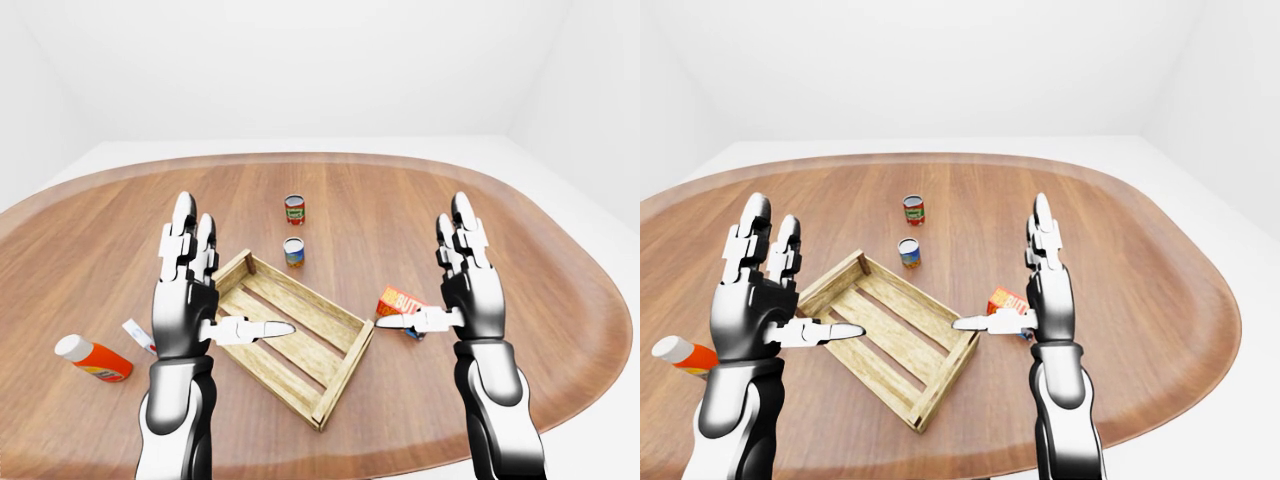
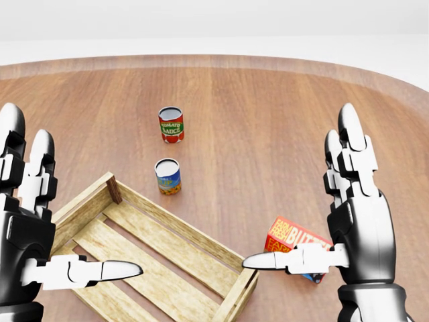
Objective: Pick up the butter and put it in the tray.
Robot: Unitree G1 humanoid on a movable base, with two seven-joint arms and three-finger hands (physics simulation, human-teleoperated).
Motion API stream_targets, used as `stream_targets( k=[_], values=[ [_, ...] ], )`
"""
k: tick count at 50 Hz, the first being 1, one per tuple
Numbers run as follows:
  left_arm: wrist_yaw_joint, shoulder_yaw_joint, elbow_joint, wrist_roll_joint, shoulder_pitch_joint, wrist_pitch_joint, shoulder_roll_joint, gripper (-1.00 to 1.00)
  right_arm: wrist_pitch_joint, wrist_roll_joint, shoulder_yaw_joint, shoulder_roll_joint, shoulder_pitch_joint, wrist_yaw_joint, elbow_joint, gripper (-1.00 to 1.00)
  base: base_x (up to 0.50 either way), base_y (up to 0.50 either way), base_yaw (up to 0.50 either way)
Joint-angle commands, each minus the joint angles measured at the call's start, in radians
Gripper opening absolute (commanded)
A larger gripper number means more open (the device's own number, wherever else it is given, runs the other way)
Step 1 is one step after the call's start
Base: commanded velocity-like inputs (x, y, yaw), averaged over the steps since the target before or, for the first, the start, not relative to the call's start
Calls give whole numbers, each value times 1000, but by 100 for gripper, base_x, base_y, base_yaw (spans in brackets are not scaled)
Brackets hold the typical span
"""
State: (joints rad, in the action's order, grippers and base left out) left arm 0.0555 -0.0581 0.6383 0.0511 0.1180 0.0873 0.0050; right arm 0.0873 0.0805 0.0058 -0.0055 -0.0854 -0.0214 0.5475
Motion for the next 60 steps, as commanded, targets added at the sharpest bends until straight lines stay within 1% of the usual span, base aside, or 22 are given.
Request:
stream_targets(
  k=[1,15,24,29,32,33,36,40,43,44,47,49,51,55,60],
  values=[
    [1,-5,4,3,3,0,0,100,0,6,2,-1,-6,-5,-2,100,0,0,0],
    [0,-1,1,0,2,0,0,100,0,20,-15,-6,-2,-10,-7,100,0,0,0],
    [1,3,3,-2,6,0,-1,100,0,77,-13,-16,-7,-40,54,100,0,0,0],
    [3,4,-2,-5,9,0,0,100,0,198,-42,-39,-8,-67,135,100,0,0,0],
    [4,4,0,-4,9,0,-1,100,0,236,-65,-43,-14,-105,162,100,0,0,0],
    [4,3,2,-4,10,0,-1,100,0,284,-66,-62,-18,-133,186,100,0,0,0],
    [3,3,8,-4,11,0,-1,100,0,414,-71,-80,-25,-198,206,100,0,0,0],
    [4,3,11,-3,11,0,-1,100,0,535,-92,-78,-27,-278,200,100,0,0,0],
    [4,1,9,-3,10,0,-1,100,0,598,-107,-88,-8,-330,133,100,0,0,0],
    [4,1,9,-3,10,0,-1,100,0,604,-110,-82,-6,-336,130,100,0,0,0],
    [5,3,12,-3,11,0,-1,100,0,611,-130,-89,32,-337,28,100,0,0,0],
    [5,2,13,-3,10,0,-1,100,0,632,-128,-98,49,-331,-33,100,0,0,0],
    [5,0,19,-1,9,0,0,100,0,658,-105,-114,68,-334,-123,100,0,0,0],
    [6,-2,27,2,8,0,0,100,0,684,-87,-115,112,-327,-239,100,0,0,0],
    [7,-6,29,4,7,0,0,100,0,694,-84,-120,151,-320,-315,100,0,0,0]
  ],
)
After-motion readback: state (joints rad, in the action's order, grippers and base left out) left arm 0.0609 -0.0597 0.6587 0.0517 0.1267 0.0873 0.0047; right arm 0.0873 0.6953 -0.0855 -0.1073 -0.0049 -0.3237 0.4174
